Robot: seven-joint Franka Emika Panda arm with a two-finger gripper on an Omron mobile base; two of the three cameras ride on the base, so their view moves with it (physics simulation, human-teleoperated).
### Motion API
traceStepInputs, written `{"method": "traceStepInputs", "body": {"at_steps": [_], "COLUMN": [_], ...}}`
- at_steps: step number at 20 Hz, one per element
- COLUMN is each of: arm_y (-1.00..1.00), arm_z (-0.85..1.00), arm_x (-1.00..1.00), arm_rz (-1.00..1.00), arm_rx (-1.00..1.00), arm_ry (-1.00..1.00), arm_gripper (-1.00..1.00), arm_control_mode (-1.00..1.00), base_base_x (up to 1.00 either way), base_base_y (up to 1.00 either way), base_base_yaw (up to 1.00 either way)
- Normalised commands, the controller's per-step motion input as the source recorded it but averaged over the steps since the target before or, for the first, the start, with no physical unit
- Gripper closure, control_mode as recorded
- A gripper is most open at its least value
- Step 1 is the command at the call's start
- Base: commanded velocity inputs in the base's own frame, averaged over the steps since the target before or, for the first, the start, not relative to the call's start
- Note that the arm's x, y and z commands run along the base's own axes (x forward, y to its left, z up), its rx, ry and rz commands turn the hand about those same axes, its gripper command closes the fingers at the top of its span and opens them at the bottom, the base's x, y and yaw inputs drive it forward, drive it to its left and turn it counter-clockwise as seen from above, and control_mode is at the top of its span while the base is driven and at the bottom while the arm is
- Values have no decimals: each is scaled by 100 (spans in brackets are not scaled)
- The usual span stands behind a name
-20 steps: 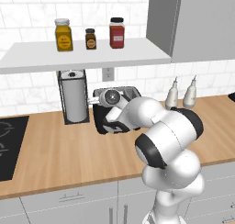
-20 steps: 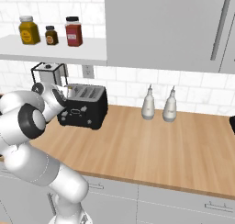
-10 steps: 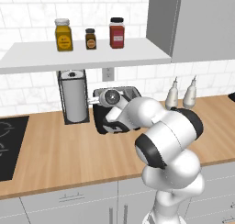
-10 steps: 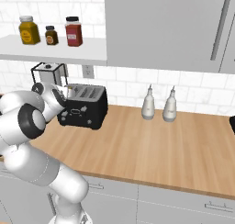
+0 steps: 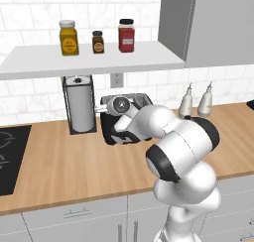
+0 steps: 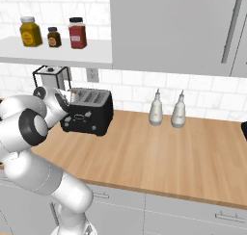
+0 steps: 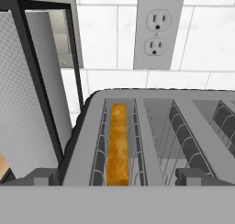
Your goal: Start the toaster. Once the lever pops up, take the bread to the plate on the dining counter.
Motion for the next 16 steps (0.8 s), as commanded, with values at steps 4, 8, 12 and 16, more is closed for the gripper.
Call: {"method": "traceStepInputs", "body": {"at_steps": [4, 8, 12, 16], "arm_y": [0, 0, 0, 0], "arm_z": [0, 0, 0, 0], "arm_x": [0, 0, 0, 0], "arm_rz": [0, 0, 0, 0], "arm_rx": [0, 0, 0, 0], "arm_ry": [0, 0, 0, 0], "arm_gripper": [-100, -100, -100, -100], "arm_control_mode": [-100, -100, -100, -100], "base_base_x": [0, 0, 0, 0], "base_base_y": [0, 0, 0, 0], "base_base_yaw": [0, 0, 0, 0]}}
